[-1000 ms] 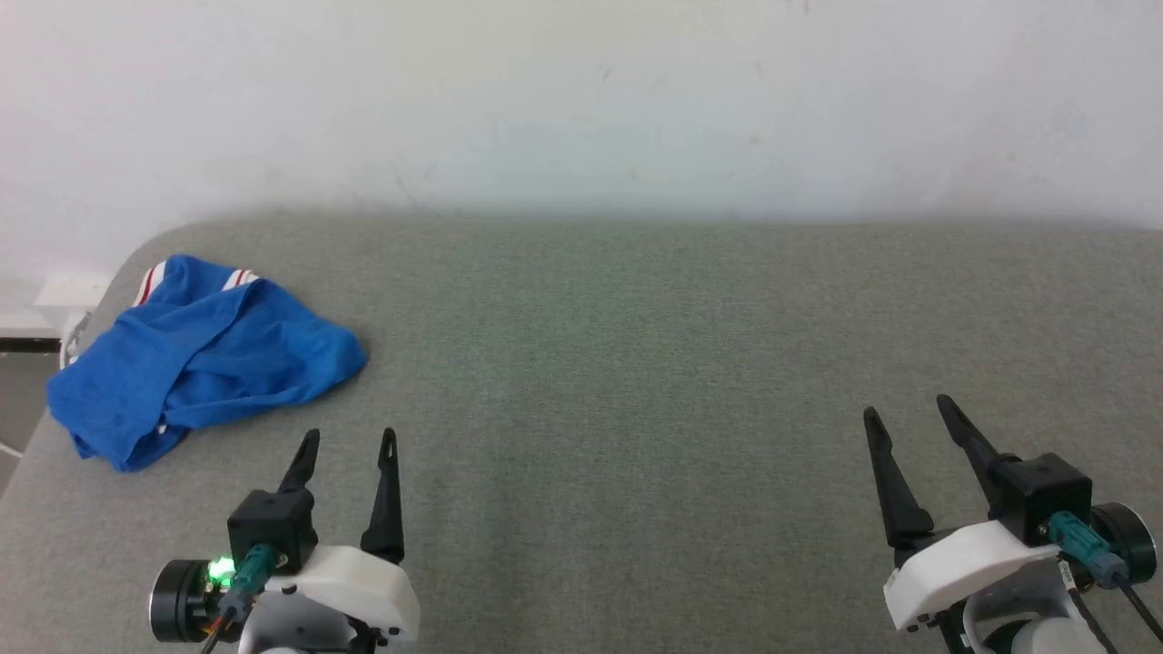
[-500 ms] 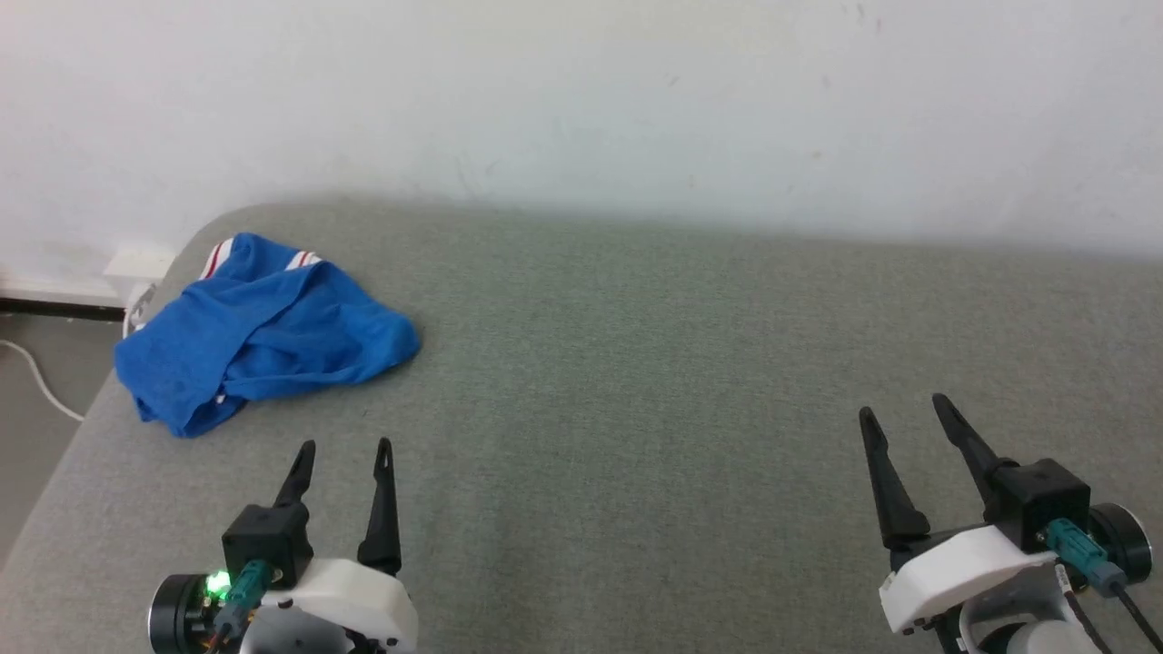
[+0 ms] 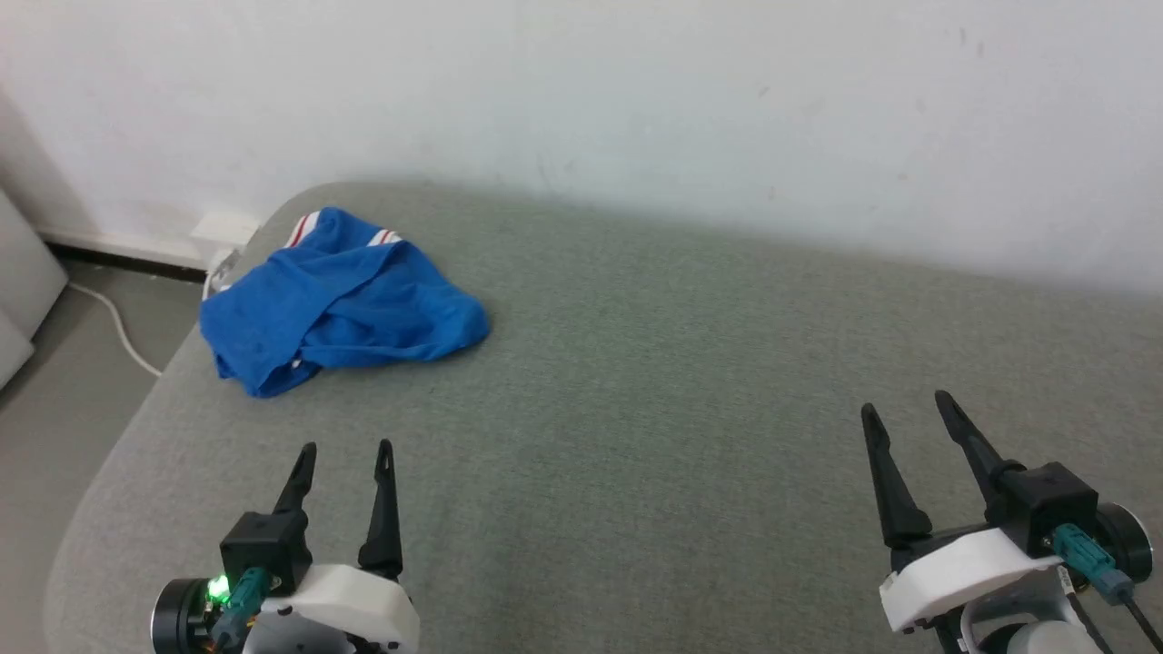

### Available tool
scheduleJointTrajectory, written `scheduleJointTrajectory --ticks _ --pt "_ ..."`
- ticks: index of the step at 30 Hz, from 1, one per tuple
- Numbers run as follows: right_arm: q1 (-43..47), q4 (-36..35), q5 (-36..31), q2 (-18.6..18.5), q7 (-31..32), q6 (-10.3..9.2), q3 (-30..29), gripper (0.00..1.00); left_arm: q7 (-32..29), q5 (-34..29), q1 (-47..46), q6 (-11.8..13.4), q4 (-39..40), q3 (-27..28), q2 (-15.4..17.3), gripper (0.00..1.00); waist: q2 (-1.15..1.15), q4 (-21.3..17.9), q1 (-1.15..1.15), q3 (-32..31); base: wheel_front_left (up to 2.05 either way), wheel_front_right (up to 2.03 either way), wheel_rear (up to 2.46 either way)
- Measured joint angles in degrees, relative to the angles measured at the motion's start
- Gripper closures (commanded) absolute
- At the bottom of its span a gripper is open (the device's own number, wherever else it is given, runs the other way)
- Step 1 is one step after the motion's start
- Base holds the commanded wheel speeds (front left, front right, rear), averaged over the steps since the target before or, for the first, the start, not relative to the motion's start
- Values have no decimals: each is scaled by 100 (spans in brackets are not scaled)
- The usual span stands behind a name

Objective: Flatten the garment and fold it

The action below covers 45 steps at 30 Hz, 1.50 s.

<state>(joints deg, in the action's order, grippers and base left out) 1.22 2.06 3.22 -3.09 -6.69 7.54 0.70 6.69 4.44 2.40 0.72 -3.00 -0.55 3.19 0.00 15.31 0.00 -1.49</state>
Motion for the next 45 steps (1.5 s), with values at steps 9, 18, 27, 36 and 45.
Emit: scheduleJointTrajectory --ticks 9,18,27,36,45 --pt "-1 64 81 1 -104 0 5 0 100 115 18 42 -49 -91 -1 0 0 419 0 19 0 0 0" --pt "-1 101 141 1 -212 0 91 0 202 165 98 64 -52 -99 -1 0 0 773 0 24 0 0 0" --pt "-1 175 190 2 -321 0 216 0 302 235 100 92 -52 -114 -1 0 0 1081 0 2 0 0 0" --pt "-1 316 286 4 -421 0 243 0 430 315 105 143 -54 -164 -1 0 0 1338 0 64 0 0 0" --pt "-4 341 222 4 -534 0 294 0 542 416 46 77 -110 -221 -3 0 0 1472 0 224 0 0 0"
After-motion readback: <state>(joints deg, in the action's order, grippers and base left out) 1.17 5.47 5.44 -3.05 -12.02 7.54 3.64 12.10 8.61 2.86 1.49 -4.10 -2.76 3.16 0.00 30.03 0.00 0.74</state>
